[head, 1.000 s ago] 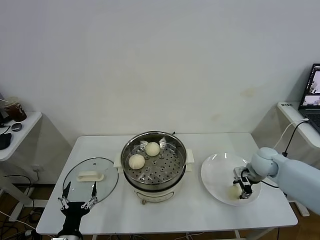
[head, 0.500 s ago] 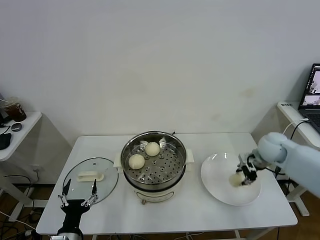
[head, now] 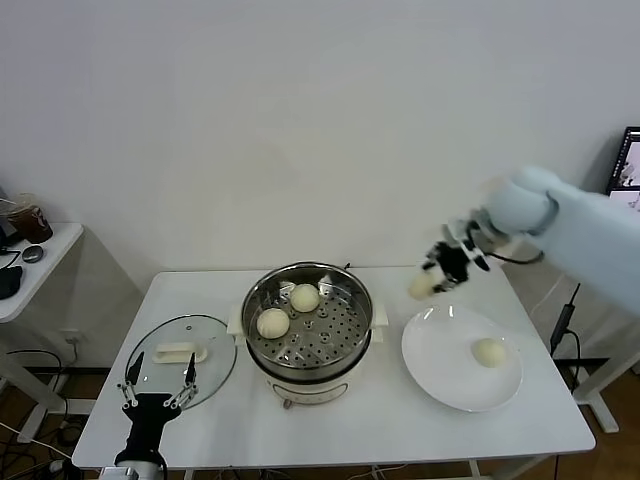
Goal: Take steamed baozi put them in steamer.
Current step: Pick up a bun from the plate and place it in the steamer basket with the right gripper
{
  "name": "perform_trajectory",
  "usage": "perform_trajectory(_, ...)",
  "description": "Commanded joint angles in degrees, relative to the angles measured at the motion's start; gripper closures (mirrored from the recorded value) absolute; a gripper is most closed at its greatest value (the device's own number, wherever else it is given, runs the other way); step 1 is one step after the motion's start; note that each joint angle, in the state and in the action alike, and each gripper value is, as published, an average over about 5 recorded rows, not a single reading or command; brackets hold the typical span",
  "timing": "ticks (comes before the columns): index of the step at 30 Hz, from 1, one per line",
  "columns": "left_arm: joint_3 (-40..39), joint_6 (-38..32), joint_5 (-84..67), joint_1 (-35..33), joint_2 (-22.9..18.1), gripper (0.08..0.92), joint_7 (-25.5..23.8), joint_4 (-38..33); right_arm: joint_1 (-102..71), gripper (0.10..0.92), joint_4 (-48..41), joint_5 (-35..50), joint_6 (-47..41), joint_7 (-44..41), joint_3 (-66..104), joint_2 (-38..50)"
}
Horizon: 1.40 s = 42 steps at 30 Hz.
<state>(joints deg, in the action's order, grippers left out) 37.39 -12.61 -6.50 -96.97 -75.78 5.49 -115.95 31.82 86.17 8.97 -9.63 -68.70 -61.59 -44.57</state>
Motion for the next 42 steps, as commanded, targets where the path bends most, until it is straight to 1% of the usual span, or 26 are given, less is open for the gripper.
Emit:
perform_trajectory(1, 0.48, -0.04, -0.02, -0.15, -0.06, 0.177, 0.0, -0.01, 8.45, 0.575, -0.74, 4.33, 11.24, 0.25, -8.65, -19.82)
perform_trajectory(4, 1.09, -0.03, -0.03, -0.54, -0.2, 0.177, 0.0, -0.18, 5.65, 0.575, -2.82, 2.08, 16.96, 1.54, -9.5, -24.43)
perform_trajectory(8, 1.9, 0.02, 0.02, -1.29, -0.36, 0.177, -0.01, -0.65, 2.59, 0.576, -5.02, -0.79, 23.79, 3.46, -11.52, -28.33)
perform_trajectory(12, 2.71, 0.07, -0.07, -1.86, -0.44, 0.177, -0.04, -1.39, -0.67, 0.575, -7.23, -7.85, 30.77, 4.72, -12.91, -30.02)
perform_trajectory(16, 3.14, 0.04, -0.08, -2.22, -0.69, 0.177, -0.03, -1.71, -3.25, 0.576, -8.35, -12.32, 34.35, 5.41, -13.56, -30.12)
perform_trajectory(22, 3.13, -0.16, 0.0, -2.53, -1.15, 0.177, 0.01, -1.5, -4.38, 0.575, -8.41, -14.69, 37.67, 6.1, -14.09, -30.23)
perform_trajectory(30, 2.84, -0.23, 0.08, -2.36, -1.5, 0.177, 0.07, -1.4, -4.26, 0.576, -8.4, -16.83, 39.73, 5.28, -14.37, -29.79)
perform_trajectory(36, 2.74, -0.48, 0.08, -2.42, -1.58, 0.177, 0.09, -1.19, -4.71, 0.566, -8.64, -15.47, 39.38, 6.53, -14.33, -28.97)
perform_trajectory(39, 2.67, -0.54, 0.09, -2.36, -1.57, 0.177, 0.11, -1.05, -4.86, 0.525, -8.75, -14.02, 38.97, 7.72, -13.9, -28.84)
perform_trajectory(42, 2.55, -0.5, 0.1, -2.29, -1.57, 0.177, 0.1, -1.13, -3.37, 0.447, -8.4, -12.97, 38.5, 7.64, -13.07, -28.15)
